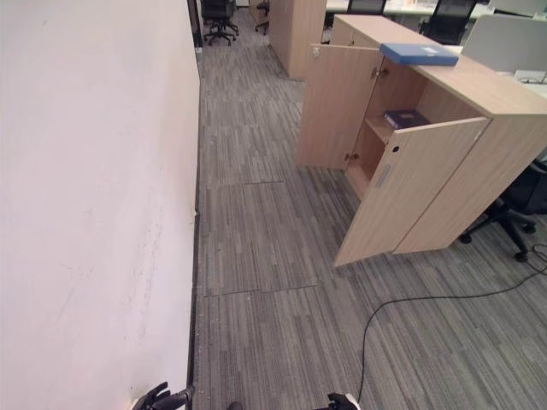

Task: Put the empty folder in the office cabinet

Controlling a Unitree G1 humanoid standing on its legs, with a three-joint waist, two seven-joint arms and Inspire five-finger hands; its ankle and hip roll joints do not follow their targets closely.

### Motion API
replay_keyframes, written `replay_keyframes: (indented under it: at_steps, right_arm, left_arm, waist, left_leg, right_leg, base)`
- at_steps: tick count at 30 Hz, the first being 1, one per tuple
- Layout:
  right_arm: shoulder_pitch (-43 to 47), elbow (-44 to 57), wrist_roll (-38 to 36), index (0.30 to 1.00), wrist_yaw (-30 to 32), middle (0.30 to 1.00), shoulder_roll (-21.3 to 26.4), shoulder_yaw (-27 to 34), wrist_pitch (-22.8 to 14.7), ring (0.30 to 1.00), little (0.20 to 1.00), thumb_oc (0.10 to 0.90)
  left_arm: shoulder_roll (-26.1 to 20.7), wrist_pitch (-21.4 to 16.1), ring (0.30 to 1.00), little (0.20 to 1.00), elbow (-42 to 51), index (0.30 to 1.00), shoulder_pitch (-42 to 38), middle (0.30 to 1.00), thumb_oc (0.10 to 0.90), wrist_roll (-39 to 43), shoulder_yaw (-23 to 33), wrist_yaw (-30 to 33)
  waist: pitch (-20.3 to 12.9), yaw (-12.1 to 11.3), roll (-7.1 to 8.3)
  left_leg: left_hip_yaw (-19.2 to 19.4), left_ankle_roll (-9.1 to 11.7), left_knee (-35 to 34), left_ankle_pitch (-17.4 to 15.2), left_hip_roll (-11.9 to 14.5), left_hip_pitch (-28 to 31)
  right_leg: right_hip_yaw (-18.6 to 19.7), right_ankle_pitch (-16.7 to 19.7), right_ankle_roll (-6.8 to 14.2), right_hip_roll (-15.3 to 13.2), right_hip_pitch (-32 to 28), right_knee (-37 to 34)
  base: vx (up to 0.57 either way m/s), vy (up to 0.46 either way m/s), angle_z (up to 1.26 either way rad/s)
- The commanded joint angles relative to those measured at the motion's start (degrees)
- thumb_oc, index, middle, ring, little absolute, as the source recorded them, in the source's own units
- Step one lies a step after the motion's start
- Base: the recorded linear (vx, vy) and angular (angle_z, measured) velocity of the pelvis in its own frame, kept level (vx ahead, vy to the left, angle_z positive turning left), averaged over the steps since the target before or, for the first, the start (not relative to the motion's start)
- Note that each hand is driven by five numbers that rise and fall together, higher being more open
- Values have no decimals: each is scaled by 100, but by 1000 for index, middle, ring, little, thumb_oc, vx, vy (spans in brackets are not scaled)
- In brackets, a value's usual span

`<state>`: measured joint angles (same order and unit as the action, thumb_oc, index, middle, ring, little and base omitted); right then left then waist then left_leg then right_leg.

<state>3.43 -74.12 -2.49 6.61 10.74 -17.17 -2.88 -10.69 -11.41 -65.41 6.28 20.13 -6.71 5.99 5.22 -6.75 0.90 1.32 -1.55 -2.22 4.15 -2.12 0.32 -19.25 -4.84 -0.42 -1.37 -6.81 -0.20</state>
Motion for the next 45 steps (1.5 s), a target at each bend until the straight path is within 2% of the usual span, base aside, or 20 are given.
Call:
replay_keyframes:
  at_steps: [1, 7, 10, 16, 23, 25, 26, 27, 29, 30, 31, 33, 34, 35, 38, 40, 42, 43, 44, 45]
  right_arm:
    - [164, 26, -180, 900, 122, 900, -12, -103, -129, 900, 900, 800]
    - [171, 12, -184, 900, 138, 900, -16, -108, -128, 900, 900, 800]
    - [160, -9, -184, 900, 33, 900, 61, -93, -88, 900, 900, 800]
    - [184, -57, -181, 900, -110, 900, 198, -51, -13, 900, 900, 800]
    - [212, -117, -248, 900, -187, 900, 295, 9, 24, 900, 900, 800]
    - [233, -125, -269, 900, -185, 900, 324, 33, 21, 900, 900, 800]
    - [251, -126, -290, 900, -174, 900, 346, 60, 26, 900, 900, 800]
    - [253, -127, -290, 900, -174, 900, 346, 61, 26, 900, 900, 800]
    - [274, -123, -292, 900, -170, 900, 383, 83, 26, 900, 900, 800]
    - [273, -123, -292, 900, -170, 900, 383, 82, 26, 900, 900, 800]
    - [297, -122, -261, 900, -170, 900, 423, 86, 31, 900, 900, 800]
    - [318, -97, -249, 900, -144, 900, 486, 71, 30, 900, 900, 800]
    - [335, -84, -251, 900, -143, 900, 508, 69, 29, 900, 900, 800]
    - [357, -90, -251, 900, -134, 900, 522, 66, 34, 900, 900, 800]
    - [383, -114, -211, 900, -118, 900, 531, 30, 35, 900, 900, 800]
    - [411, -163, -223, 900, -104, 900, 522, 34, 38, 900, 900, 800]
    - [370, -212, -237, 900, -102, 900, 509, 64, 49, 900, 900, 800]
    - [370, -212, -237, 900, -102, 900, 509, 65, 49, 900, 900, 800]
    - [312, -250, -221, 900, -111, 900, 478, 109, 46, 900, 900, 800]
    - [288, -293, -183, 900, -114, 900, 461, 125, 47, 900, 900, 800]
  left_arm:
    - [-144, -362, 900, 900, -181, 900, -185, 900, 800, 175, 268, 282]
    - [-116, -345, 900, 900, -285, 900, -191, 900, 800, 145, 253, 292]
    - [-86, -123, 900, 900, -660, 900, -190, 900, 800, 250, 336, 6]
    - [-110, 52, 900, 900, -895, 900, -196, 900, 800, 64, 248, -256]
    - [-139, 92, 900, 900, -951, 900, -257, 900, 800, 12, 227, -266]
    - [-148, 88, 900, 900, -945, 900, -289, 900, 800, 98, 287, -244]
    - [-143, 74, 900, 900, -926, 900, -324, 900, 800, 212, 331, -205]
    - [-144, 74, 900, 900, -926, 900, -326, 900, 800, 212, 331, -206]
    - [-136, 63, 900, 900, -900, 900, -351, 900, 800, 250, 352, -182]
    - [-137, 63, 900, 900, -900, 900, -351, 900, 800, 250, 352, -182]
    - [-122, 49, 900, 900, -831, 900, -351, 900, 800, 212, 370, -174]
    - [-121, 39, 900, 900, -767, 900, -338, 900, 800, 163, 366, -155]
    - [-116, 29, 900, 900, -747, 900, -332, 900, 800, 166, 352, -152]
    - [-107, 25, 900, 900, -736, 900, -321, 900, 800, 166, 333, -145]
    - [-113, 26, 900, 900, -757, 900, -262, 900, 800, 181, 336, -129]
    - [-132, 27, 900, 900, -806, 900, -225, 900, 800, 192, 324, -108]
    - [-139, 21, 900, 900, -872, 900, -206, 900, 800, 185, 302, -89]
    - [-140, 21, 900, 900, -873, 900, -206, 900, 800, 185, 302, -89]
    - [-119, 35, 900, 900, -914, 900, -122, 900, 800, 151, 339, -96]
    - [-111, 38, 900, 900, -928, 900, -85, 900, 800, 102, 355, -87]
  waist:
    - [34, -172, 233]
    - [34, -179, 243]
    - [26, -129, 196]
    - [-5, -32, 121]
    - [32, -6, 99]
    - [98, -26, 105]
    - [179, -32, 132]
    - [170, -30, 133]
    - [285, -43, 159]
    - [279, -39, 161]
    - [405, -109, 179]
    - [540, -213, 151]
    - [569, -246, 131]
    - [565, -278, 120]
    - [563, -397, 183]
    - [562, -473, 158]
    - [572, -500, 113]
    - [574, -506, 115]
    - [474, -576, 37]
    - [390, -582, 38]
  left_leg:
    - [-735, 301, -278, -566, -4, 506]
    - [-737, 304, -278, -574, 9, 525]
    - [-708, 307, -278, -604, 27, 575]
    - [-685, 285, -278, -650, 46, 641]
    - [-674, 236, -275, -670, 67, 676]
    - [-657, 219, 55, -785, 27, 493]
    - [-624, 242, 581, -934, -52, 216]
    - [-625, 241, 620, -953, -54, 183]
    - [-509, 353, 1430, -1093, -147, -160]
    - [-512, 353, 1430, -1092, -149, -167]
    - [-476, 469, 2430, -924, -187, -512]
    - [-623, 635, 3188, -384, -265, -907]
    - [-746, 708, 3287, -223, -329, -1111]
    - [-825, 730, 3261, -182, -375, -1312]
    - [-839, 591, 2440, -505, -185, -1505]
    - [-900, 630, 1862, -265, -11, -1709]
    - [-753, 699, 1509, 88, 208, -1881]
    - [-747, 699, 1506, 88, 209, -1877]
    - [-695, 607, 996, 83, 313, -1571]
    - [-703, 562, 917, 61, 271, -1485]
  right_leg:
    - [-115, 660, 611, -550, 64, -480]
    - [-126, 644, 604, -539, 37, -480]
    - [-115, 616, 591, -517, 1, -480]
    - [-44, 573, 544, -483, -40, -480]
    - [-2, 541, 475, -444, -60, -470]
    - [3, 478, 436, -473, 13, -325]
    - [29, 382, 373, -518, 97, -141]
    - [28, 377, 373, -520, 115, -131]
    - [48, 254, 291, -559, 128, 5]
    - [46, 254, 291, -560, 134, 6]
    - [99, 158, 202, -565, 54, 46]
    - [151, 92, 134, -550, -45, 65]
    - [199, 72, 129, -546, -47, 88]
    - [233, 42, 137, -553, -44, 97]
    - [318, -34, 240, -592, -149, 2]
    - [346, -106, 291, -561, -293, -75]
    - [326, -185, 338, -562, -478, -129]
    - [331, -185, 338, -564, -478, -129]
    - [393, -188, 423, -574, -547, -142]
    - [363, -152, 486, -638, -520, -127]
  base:
    - [0, 0, 0]
    - [0, 0, 0]
    - [23, -9, 0]
    - [14, -6, 0]
    - [41, -36, -4]
    - [-4, -54, -3]
    - [-14, -56, -2]
    - [-18, -65, 2]
    - [-18, -46, -8]
    - [30, -75, -8]
    - [62, -70, -3]
    - [70, -39, -15]
    - [88, 23, -30]
    - [144, 36, -30]
    - [189, 20, -20]
    - [189, 55, -18]
    - [165, 84, -16]
    - [186, 145, -13]
    - [202, 185, -14]
    - [259, 237, -25]
